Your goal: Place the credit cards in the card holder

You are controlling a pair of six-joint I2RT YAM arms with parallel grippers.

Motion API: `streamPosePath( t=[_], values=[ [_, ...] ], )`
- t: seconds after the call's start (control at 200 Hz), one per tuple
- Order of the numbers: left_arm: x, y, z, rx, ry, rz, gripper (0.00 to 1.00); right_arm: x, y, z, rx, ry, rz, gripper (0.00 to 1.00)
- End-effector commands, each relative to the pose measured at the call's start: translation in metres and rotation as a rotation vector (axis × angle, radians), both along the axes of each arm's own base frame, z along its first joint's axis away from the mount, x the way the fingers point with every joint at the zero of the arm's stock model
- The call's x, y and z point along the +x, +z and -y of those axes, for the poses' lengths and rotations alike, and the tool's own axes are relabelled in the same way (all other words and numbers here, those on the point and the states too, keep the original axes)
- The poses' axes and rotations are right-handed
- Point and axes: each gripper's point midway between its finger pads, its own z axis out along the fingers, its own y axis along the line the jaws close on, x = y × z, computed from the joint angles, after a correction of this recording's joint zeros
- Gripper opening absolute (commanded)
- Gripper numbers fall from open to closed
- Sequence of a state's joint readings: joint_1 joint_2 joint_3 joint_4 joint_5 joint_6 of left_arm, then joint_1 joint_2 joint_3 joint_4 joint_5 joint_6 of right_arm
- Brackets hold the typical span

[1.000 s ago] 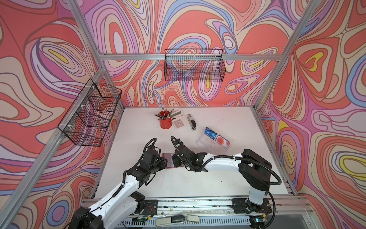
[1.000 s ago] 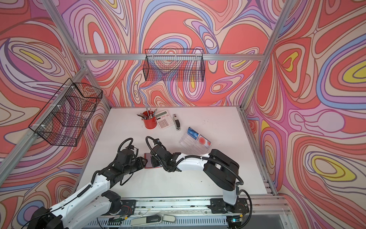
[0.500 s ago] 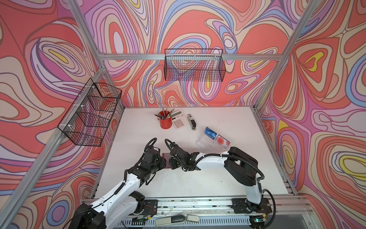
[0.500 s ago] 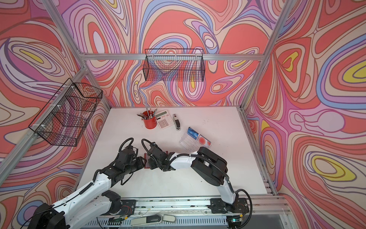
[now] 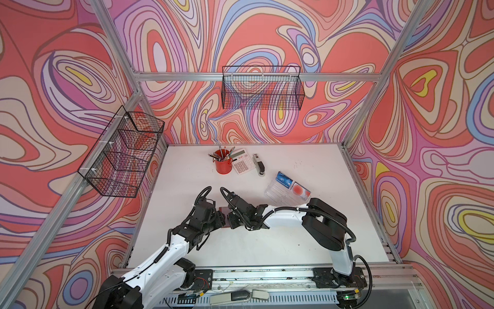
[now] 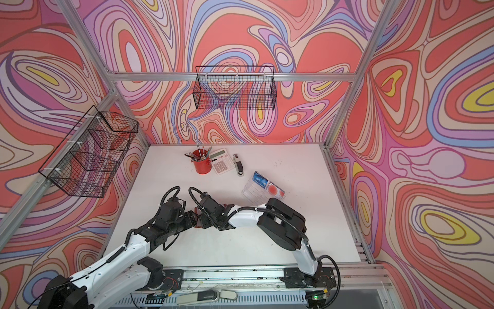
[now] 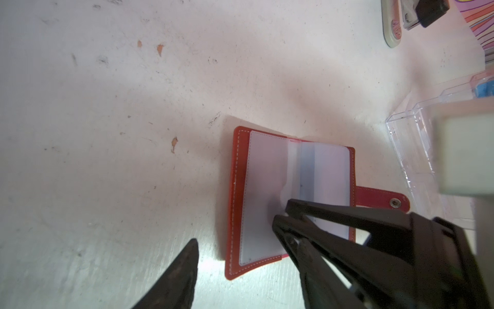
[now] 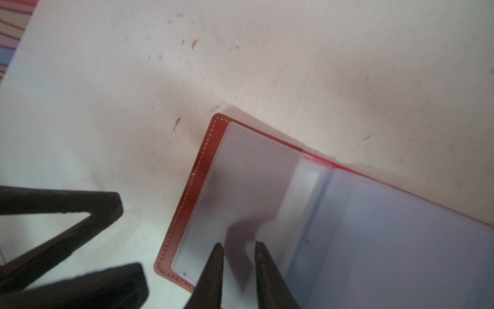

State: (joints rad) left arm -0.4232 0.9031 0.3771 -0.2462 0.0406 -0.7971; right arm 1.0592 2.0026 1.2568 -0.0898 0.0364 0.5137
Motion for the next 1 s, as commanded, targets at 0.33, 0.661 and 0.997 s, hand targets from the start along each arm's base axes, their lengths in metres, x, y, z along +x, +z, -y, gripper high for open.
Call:
streamPosePath(
  t=[0.33, 0.661, 0.997],
  values=[
    [-0.024, 0.051, -0.061, 0.151, 0.179, 0.122, 0.92, 0.063, 0.237, 0.171, 0.108, -0.421, 0.584, 0.88],
    [-0.044, 0.054, -0.088, 0.214, 0.263, 0.149, 0.99, 0.123, 0.236, 0.224, -0.016, -0.394, 0.280, 0.95],
    [-0.053, 0.060, -0.095, 0.202, 0.285, 0.180, 1.00, 0.152, 0.245, 0.257, -0.218, -0.395, 0.402, 0.98]
  ],
)
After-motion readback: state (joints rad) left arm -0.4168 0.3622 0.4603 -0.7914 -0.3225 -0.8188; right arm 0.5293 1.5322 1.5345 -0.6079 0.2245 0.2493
